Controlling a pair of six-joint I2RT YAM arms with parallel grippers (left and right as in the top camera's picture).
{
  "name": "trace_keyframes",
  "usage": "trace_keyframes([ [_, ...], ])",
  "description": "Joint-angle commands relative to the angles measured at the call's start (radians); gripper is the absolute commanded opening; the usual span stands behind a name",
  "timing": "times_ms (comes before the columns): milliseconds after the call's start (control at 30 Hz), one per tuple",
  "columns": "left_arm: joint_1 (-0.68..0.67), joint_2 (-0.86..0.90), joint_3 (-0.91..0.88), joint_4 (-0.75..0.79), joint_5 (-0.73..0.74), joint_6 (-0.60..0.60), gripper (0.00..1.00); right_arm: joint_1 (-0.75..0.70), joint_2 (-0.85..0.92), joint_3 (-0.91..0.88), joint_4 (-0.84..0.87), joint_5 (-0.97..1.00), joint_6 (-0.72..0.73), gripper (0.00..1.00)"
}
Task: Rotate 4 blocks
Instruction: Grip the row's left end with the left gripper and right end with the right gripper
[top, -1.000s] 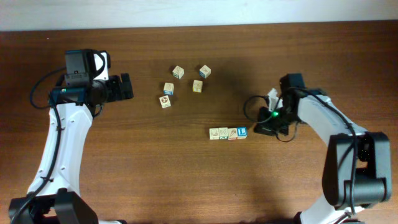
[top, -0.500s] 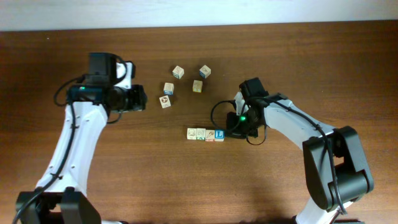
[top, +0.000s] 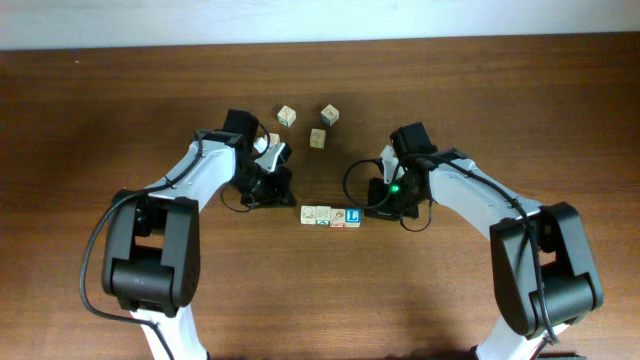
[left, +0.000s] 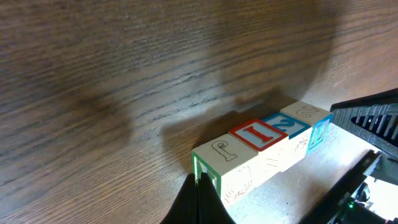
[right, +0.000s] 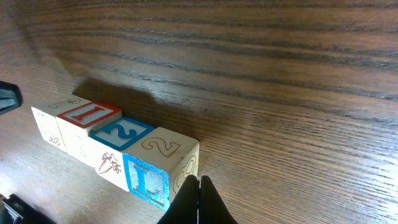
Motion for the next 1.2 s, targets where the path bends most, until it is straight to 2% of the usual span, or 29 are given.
trace_keyframes([
  [0,-0.018,0.02,-0.013,-0.012,0.039,0.026,0.0,-0.003,0.012,-0.009,0.003,-0.005,-0.011,0.04],
  [933,-0.092,0.02,-0.017,-0.017,-0.049,0.026,0.0,-0.014,0.011,-0.008,-0.039,-0.01,-0.015,0.04],
  [1033,-0.092,0.02,-0.017,-0.017,-0.049,0.026,0.0,-0.08,0.011,-0.008,-0.103,-0.095,-0.095,0.04],
  [1167,-0.092,0.02,-0.017,-0.019,-0.041,0.026,0.0,-0.09,0.013,-0.014,-0.084,-0.122,-0.103,0.04],
])
